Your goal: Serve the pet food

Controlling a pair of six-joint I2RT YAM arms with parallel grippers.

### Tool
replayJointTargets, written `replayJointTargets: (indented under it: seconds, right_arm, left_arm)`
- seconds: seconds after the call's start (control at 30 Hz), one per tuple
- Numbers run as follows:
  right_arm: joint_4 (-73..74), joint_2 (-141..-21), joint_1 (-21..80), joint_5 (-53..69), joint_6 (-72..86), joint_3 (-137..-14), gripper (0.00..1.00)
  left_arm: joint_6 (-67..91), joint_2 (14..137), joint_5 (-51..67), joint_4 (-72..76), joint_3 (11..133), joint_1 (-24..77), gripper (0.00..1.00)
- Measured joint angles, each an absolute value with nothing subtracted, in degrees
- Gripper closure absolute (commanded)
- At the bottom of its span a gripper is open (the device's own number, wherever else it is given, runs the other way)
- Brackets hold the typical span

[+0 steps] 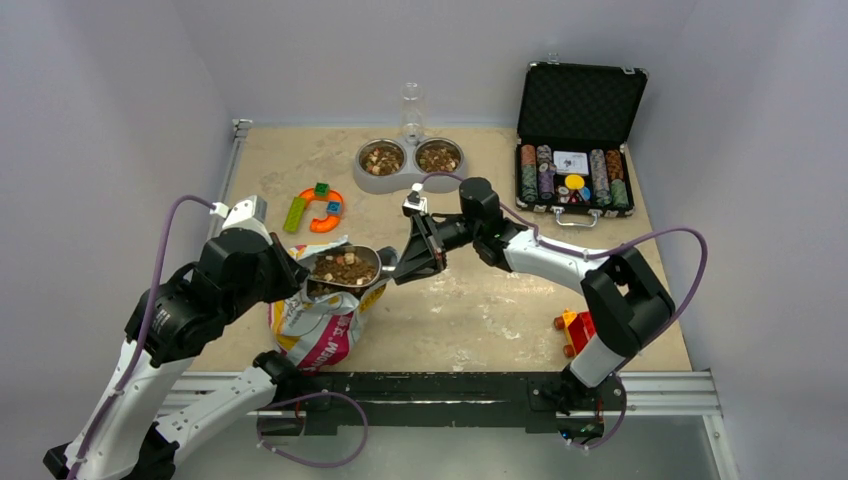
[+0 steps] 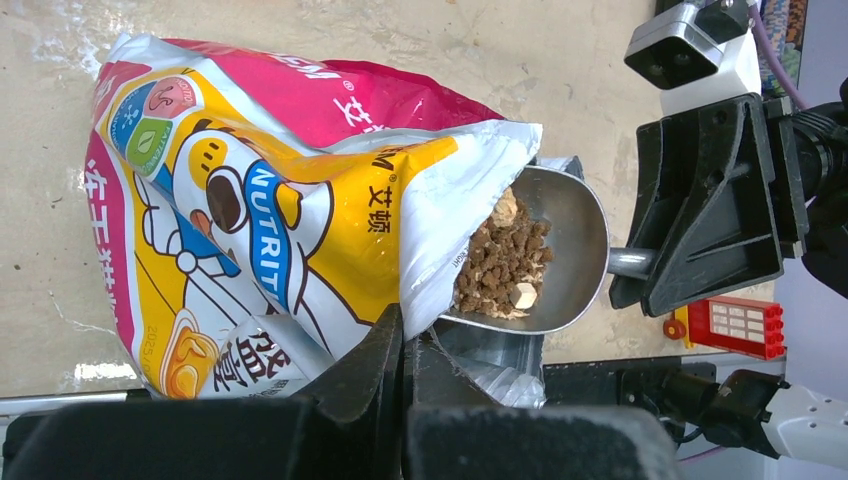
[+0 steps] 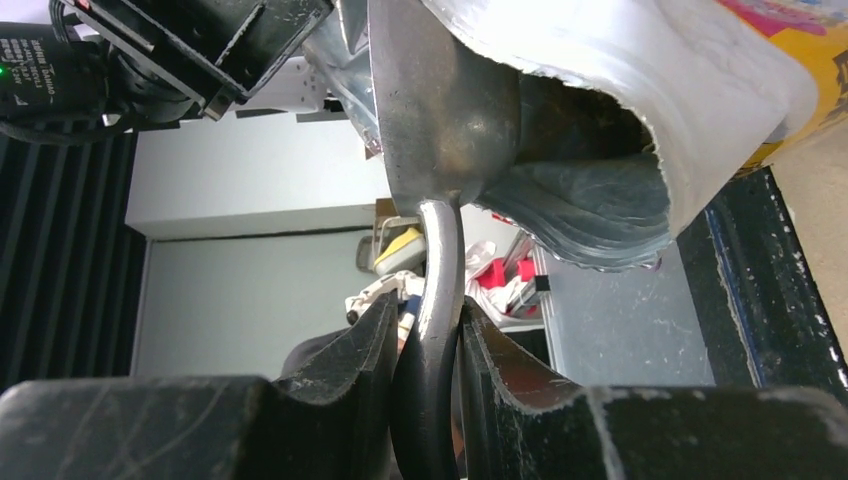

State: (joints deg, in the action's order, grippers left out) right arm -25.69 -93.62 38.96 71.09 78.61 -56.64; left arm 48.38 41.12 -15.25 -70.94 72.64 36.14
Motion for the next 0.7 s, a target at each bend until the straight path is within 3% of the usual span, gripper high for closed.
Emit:
replayJointTargets:
  seconds: [0.33,0.7]
  right_arm:
    - [-19.8,-87.5,38.1,70.8,74.0,-54.7,1.00]
    - [4.3,-71.2,32.3,70.0,59.9,-53.9,1.00]
  left_arm:
    - [48.6,40.5,-17.1,-72.3,73.1,36.1,1.00]
    - [50.0,41.9,-19.3,-72.5,73.1,36.2,1.00]
